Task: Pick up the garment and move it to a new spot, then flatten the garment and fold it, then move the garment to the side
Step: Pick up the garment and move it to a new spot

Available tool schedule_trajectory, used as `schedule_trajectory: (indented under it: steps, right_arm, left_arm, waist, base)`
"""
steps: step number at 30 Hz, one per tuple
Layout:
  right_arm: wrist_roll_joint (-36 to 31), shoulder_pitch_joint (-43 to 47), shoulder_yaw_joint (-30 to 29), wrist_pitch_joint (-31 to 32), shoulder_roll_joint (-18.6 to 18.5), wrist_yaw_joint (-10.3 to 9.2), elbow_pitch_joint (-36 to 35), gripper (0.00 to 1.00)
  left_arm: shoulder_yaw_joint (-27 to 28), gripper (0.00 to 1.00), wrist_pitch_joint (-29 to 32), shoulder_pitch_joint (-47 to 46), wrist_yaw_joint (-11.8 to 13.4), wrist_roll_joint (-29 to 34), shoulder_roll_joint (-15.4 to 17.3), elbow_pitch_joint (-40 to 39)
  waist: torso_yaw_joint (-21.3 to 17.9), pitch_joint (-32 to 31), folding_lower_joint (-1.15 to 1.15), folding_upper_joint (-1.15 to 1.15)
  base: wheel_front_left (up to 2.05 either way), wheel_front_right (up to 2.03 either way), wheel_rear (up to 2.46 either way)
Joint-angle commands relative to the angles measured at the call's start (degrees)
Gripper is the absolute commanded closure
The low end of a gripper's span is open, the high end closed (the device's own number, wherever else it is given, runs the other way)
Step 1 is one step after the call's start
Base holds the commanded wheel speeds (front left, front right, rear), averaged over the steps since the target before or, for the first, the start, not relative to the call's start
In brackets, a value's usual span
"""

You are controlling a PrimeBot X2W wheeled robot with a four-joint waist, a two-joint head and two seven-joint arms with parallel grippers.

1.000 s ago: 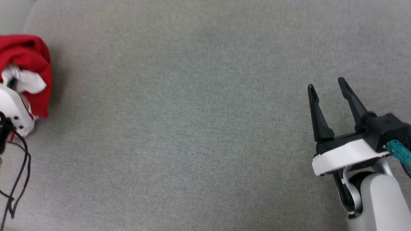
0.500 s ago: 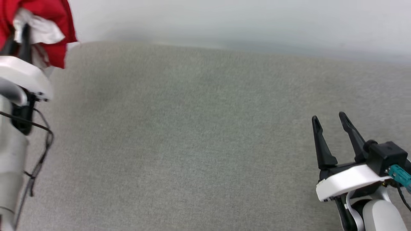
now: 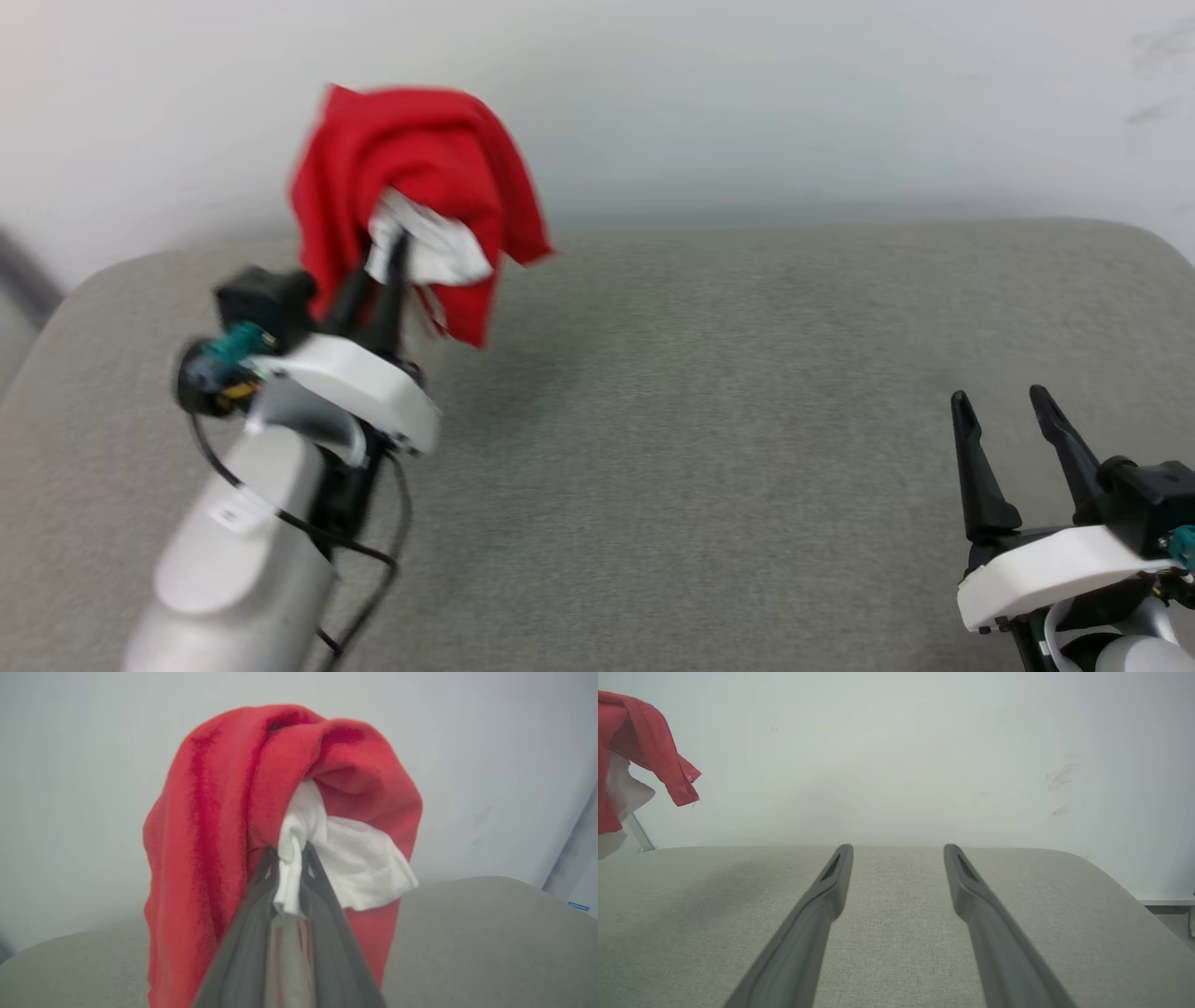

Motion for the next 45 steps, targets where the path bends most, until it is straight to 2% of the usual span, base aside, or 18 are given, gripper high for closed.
schedule_trajectory:
  steps: [1, 4, 9, 16, 17, 18, 19, 24, 27, 32, 41, 45]
  right_arm:
    - [0.12, 0.63, -0.19, 0.36, 0.00, -0.02, -0.56, 0.00]
    - [0.50, 0.74, -0.63, 0.57, 0.00, -0.02, -1.36, 0.00]
    - [0.93, 0.08, -0.05, 0.40, 0.00, -0.02, -2.04, 0.00]
    - [1.26, -0.59, -2.17, -0.80, 0.01, -0.02, -2.35, 0.00]
    - [1.13, -0.87, -2.29, -0.98, 0.00, -0.02, -2.26, 0.00]
    - [1.03, -1.10, -2.27, -1.06, 0.00, -0.02, -2.04, 0.00]
    - [0.96, -1.22, -2.44, -1.09, 0.00, -0.02, -1.86, 0.00]
    - [1.53, -0.77, -2.70, -1.05, 0.00, -0.02, -0.96, 0.00]
    - [1.02, -0.11, -3.44, -0.83, -0.01, -0.02, -0.57, 0.00]
    - [0.46, 0.89, -3.81, -0.16, -0.01, -0.02, -0.85, 0.00]
    - [0.00, 3.05, -1.36, 1.39, 0.00, -0.02, -1.65, 0.00]
    - [-0.04, 3.69, -0.43, 1.65, -0.01, -0.02, -1.83, 0.00]
  left_arm:
    - [-0.67, 1.00, 0.67, 2.09, 0.34, -0.79, -1.32, -1.51]
    - [-3.07, 1.00, 2.20, 5.09, 0.75, -0.64, -3.16, -3.94]
    - [-7.59, 1.00, 4.72, 10.22, -0.46, -1.21, -5.85, -4.26]
    - [-12.85, 1.00, 6.09, 16.45, -1.43, -0.24, -7.18, -2.53]
    - [-13.08, 0.86, 5.95, 17.05, -1.65, -0.51, -7.35, -2.63]
    - [-13.16, 0.53, 5.43, 17.26, -1.53, -0.29, -7.16, -2.80]
    - [-13.36, 0.00, 4.98, 17.35, -1.15, 0.33, -6.92, -2.99]
    - [-13.30, 0.00, 2.42, 18.17, -1.43, -0.03, -7.34, -5.77]
    - [-11.95, 0.00, 0.41, 18.18, -0.11, 0.51, -6.73, -8.12]
    - [-9.90, 0.00, -1.52, 18.58, 2.42, 2.05, -5.75, -11.80]
    - [-1.71, 0.00, -2.96, 21.82, 9.59, 8.13, -0.54, -16.57]
    - [1.94, 0.00, -3.00, 25.67, 10.75, 9.48, 1.54, -18.69]
  waist:
    - [-2.77, -0.08, 0.01, 0.00]
    - [-4.77, 1.17, 0.01, 0.00]
    - [-7.81, 4.14, 0.01, 0.00]
    - [-8.59, 8.11, 0.01, 0.00]
    - [-8.49, 8.44, 0.01, 0.00]
    - [-8.35, 8.54, 0.01, 0.00]
    - [-8.00, 8.51, 0.01, 0.00]
    - [-5.69, 6.08, 0.01, 0.00]
    - [-4.38, 3.75, 0.01, 0.00]
    - [-2.50, 1.18, 0.01, 0.00]
    - [0.08, -1.73, 0.01, 0.00]
    - [0.18, -2.23, 0.01, 0.00]
  base:
    - [0.00, 0.00, 0.00]
    - [0.00, 0.00, 0.00]
    - [0.00, 0.00, 0.00]
    - [0.00, 0.00, 0.00]
    - [0.00, 0.00, 0.00]
    - [0.00, 0.00, 0.00]
    - [0.00, 0.00, 0.00]
    - [0.00, 0.00, 0.00]
    - [0.00, 0.00, 0.00]
    - [0.00, 0.00, 0.00]
    - [0.00, 0.00, 0.00]
    - [0.00, 0.00, 0.00]
